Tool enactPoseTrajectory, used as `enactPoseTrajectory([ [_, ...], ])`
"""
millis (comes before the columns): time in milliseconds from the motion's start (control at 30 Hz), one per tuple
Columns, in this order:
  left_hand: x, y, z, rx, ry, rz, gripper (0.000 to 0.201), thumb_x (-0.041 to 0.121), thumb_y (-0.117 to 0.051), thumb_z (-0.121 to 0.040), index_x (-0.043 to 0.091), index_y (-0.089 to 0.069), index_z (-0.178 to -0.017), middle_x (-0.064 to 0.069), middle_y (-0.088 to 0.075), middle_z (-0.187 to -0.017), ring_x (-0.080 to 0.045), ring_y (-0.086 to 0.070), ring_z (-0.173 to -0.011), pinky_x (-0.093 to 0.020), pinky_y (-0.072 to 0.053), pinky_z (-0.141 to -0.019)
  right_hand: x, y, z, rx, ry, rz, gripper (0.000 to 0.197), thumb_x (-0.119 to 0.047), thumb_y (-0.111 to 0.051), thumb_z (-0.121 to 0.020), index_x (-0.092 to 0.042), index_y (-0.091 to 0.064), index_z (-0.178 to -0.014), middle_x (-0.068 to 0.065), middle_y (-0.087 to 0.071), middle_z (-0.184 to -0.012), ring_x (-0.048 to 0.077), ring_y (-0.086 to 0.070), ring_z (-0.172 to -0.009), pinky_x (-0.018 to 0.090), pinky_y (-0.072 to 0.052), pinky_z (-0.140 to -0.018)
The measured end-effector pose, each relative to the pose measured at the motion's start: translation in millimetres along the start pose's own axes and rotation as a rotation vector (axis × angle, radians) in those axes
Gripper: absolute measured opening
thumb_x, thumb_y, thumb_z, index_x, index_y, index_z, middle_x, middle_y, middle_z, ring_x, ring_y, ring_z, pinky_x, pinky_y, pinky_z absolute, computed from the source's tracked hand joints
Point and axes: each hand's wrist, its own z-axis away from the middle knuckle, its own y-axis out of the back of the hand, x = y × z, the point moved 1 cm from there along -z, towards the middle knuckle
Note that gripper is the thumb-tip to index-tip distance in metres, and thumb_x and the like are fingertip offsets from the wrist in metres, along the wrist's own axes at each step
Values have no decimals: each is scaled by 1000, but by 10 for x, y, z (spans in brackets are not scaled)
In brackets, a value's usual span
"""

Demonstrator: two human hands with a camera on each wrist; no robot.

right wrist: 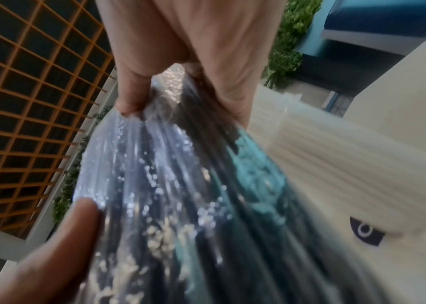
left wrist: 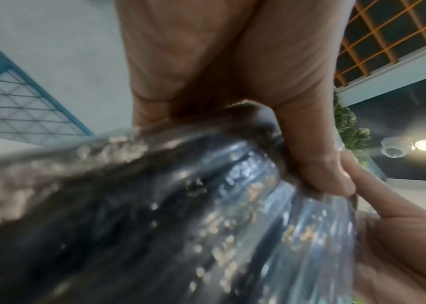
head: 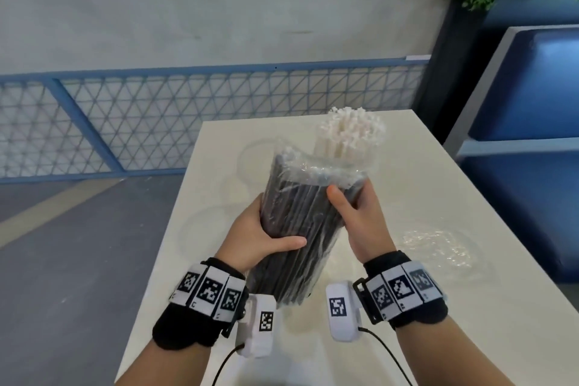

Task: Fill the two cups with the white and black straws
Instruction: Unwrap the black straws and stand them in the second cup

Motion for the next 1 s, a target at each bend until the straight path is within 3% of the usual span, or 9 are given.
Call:
enactPoseTrajectory([
  [67,-96,184,54,5,18,6,65,18,-89,-55,29,-55,-110,10,-68,-106,-3,-65,-98,-25,-51,-85,24,-184,49,-27,10,44,46,-38,-64,-72,-16,-51,-110,-20,-65,-91,-5,-62,-85,17,-51,-77],
  [167,-229,401,117,11,40,-12,60,14,-86,-59,32,-53,-105,13,-67,-102,1,-63,-94,-12,-49,-76,61,-366,74,4,35,83,61,-26,-71,-76,-20,-40,-129,-9,-58,-114,-1,-61,-96,18,-52,-82],
  [300,-371,605,143,-5,80,-30,60,13,-85,-60,30,-52,-106,11,-66,-103,-2,-62,-97,-16,-48,-81,45,-402,68,17,175,165,50,-15,-66,-84,-34,-43,-125,-9,-53,-122,2,-56,-101,19,-52,-84],
  [400,-432,709,113,-46,115,-23,60,11,-85,-59,33,-52,-105,12,-66,-102,-2,-62,-96,-20,-48,-85,21,-348,45,-80,346,435,30,-9,-58,-90,-32,-58,-110,-10,-57,-118,9,-56,-101,29,-53,-86],
  [567,-441,811,52,-171,147,-15,58,7,-84,-61,31,-54,-104,10,-67,-102,2,-64,-91,-22,-50,-90,-9,-291,3,-187,578,705,29,-6,-61,-87,-25,-64,-108,-12,-59,-113,9,-54,-107,9,-40,-90],
  [733,-477,828,-6,-209,176,2,87,47,-91,-29,27,-56,-106,3,-70,-106,-10,-66,-100,-26,-49,-92,-26,-287,-71,-246,711,799,21,-12,-57,-88,-19,-67,-106,-4,-65,-108,6,-54,-105,9,-38,-95],
  [800,-487,800,-34,-202,170,15,91,51,-90,-25,27,-57,-106,4,-71,-103,-10,-66,-100,-24,-49,-89,-39,-273,-105,-217,764,804,17,-16,-57,-89,-17,-69,-100,-2,-67,-104,7,-57,-99,12,-43,-90],
  [867,-458,763,-50,-202,164,20,91,50,-90,-24,26,-57,-105,6,-72,-100,-9,-67,-97,-19,-51,-85,-49,-263,-129,-186,807,810,12,-17,-58,-88,-16,-70,-92,-2,-69,-97,9,-59,-92,19,-47,-83],
  [1000,-413,692,-61,-186,167,-13,76,30,-90,-38,27,-56,-106,3,-70,-104,-11,-66,-98,-29,-50,-94,-52,-259,-177,-138,771,770,10,-15,-57,-88,-13,-67,-86,-3,-68,-86,11,-59,-77,25,-49,-70],
])
